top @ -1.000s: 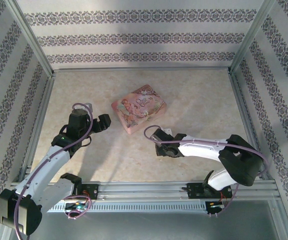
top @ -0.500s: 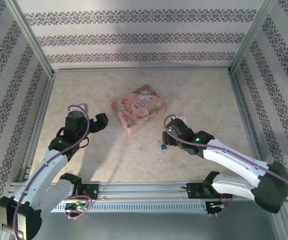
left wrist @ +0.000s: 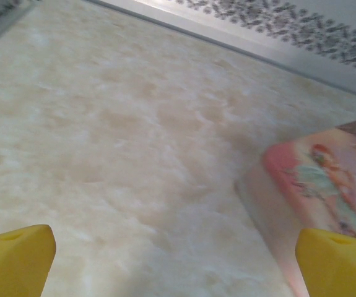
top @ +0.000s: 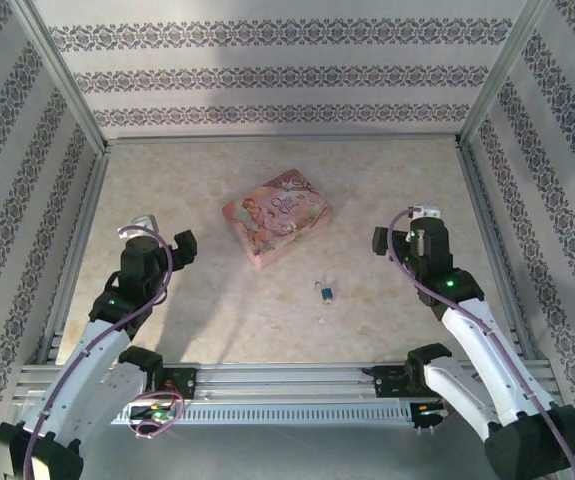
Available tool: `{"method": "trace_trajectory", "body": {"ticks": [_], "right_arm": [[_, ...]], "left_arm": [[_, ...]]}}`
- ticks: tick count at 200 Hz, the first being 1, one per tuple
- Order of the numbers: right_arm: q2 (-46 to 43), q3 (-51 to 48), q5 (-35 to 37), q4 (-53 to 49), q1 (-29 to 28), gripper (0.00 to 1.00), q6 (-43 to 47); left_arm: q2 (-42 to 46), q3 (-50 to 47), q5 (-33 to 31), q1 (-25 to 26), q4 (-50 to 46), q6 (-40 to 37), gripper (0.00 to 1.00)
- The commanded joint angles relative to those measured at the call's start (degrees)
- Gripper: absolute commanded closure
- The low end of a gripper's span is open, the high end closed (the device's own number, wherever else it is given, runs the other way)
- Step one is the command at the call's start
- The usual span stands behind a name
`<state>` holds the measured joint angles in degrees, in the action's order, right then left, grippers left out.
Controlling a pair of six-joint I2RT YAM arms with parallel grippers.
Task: Unlock a padlock with a key
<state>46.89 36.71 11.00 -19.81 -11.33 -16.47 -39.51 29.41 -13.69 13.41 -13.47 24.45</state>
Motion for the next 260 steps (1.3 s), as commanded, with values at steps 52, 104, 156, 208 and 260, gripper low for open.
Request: {"method": "trace_trajectory", "body": {"ticks": [52, 104, 156, 208, 260], "right_arm": [[2.06, -16.25, -5.38, 29.05, 10.91, 0.02, 5.12], [10.75, -21.02, -4.74, 40.01, 13.30, 0.02, 5.57], [17.09, -22.46, -7.74, 55.92, 13.70, 0.02, 11.10], [28.99, -22.12, -12.82, 73.68, 13.71, 0.02, 12.76], [41.49, -21.85, -16.61, 86.53, 13.71, 0.01, 12.73]], "left_arm": [[-2.00, -7.76, -10.63, -2.64, 17.44, -14.12, 0.01], [-9.98, -13.59, -11.75, -3.19, 33.12, -17.14, 0.01], [-17.73, -15.40, -9.40, -4.51, 39.56, -16.56, 0.01], [-24.07, -14.61, -5.00, -7.04, 46.03, -19.07, 0.01], [-30.69, -13.16, 0.95, -10.58, 52.89, -20.44, 0.01]]}}
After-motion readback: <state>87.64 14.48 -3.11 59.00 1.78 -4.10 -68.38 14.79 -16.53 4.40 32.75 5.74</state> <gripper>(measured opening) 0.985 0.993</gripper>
